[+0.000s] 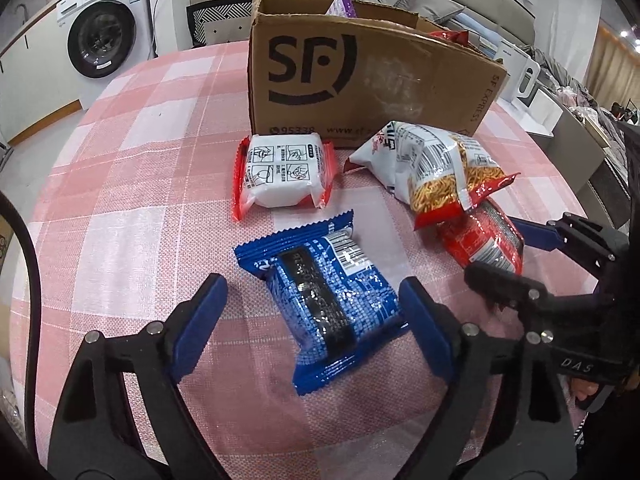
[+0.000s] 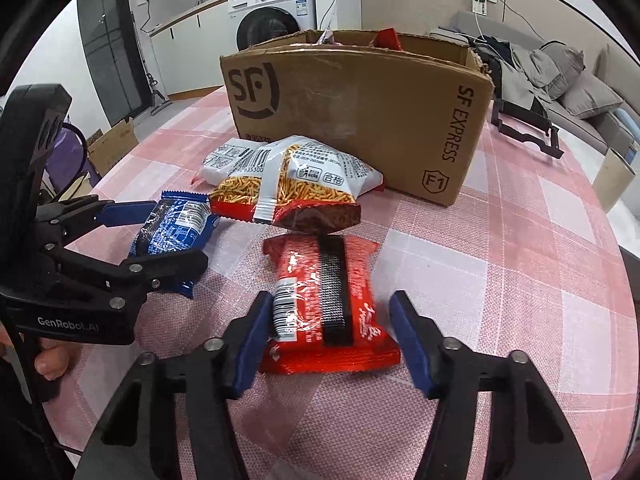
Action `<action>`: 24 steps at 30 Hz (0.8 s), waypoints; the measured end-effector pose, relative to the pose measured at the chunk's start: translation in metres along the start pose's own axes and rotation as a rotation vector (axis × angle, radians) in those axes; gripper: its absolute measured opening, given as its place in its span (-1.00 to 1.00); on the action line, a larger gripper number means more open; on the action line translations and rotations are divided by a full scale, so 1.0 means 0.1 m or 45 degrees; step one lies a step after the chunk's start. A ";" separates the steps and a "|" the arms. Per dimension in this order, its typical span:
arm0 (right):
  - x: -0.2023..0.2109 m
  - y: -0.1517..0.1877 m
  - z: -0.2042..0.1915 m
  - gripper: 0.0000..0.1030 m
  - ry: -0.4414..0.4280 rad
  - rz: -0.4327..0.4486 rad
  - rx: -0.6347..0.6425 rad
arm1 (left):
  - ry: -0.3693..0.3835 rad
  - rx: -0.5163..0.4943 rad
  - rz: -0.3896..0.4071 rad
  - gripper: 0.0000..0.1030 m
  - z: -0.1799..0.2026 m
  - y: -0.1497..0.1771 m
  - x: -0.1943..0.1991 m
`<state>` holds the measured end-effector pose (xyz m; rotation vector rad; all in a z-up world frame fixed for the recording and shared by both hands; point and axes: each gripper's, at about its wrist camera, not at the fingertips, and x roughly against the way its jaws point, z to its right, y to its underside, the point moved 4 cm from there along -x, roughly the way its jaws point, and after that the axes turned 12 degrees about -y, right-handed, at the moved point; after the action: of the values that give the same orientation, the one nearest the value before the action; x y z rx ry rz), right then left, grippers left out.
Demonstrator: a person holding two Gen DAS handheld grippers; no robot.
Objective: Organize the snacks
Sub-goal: 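Grasp the blue biscuit packet with the left tool while the right tool grasps the red noodle packet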
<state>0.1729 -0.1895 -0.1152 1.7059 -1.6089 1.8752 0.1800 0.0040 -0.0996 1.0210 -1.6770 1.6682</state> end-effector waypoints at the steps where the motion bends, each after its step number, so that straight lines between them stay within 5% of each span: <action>1: 0.01 0.01 0.00 0.08 0.000 0.004 -0.003 | 0.003 0.001 0.002 0.64 -0.01 0.00 0.00; 13: 0.17 0.14 0.06 -0.05 0.027 0.033 -0.053 | -0.005 0.012 0.022 -0.08 -0.10 0.05 0.09; 24: 0.31 0.19 0.20 -0.12 0.046 0.076 -0.108 | 0.005 0.015 0.070 -0.13 -0.05 0.07 0.22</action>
<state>0.1613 -0.2287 -0.1067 1.5981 -1.7177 1.8251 0.1614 0.0058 -0.0856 0.9845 -1.7087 1.7162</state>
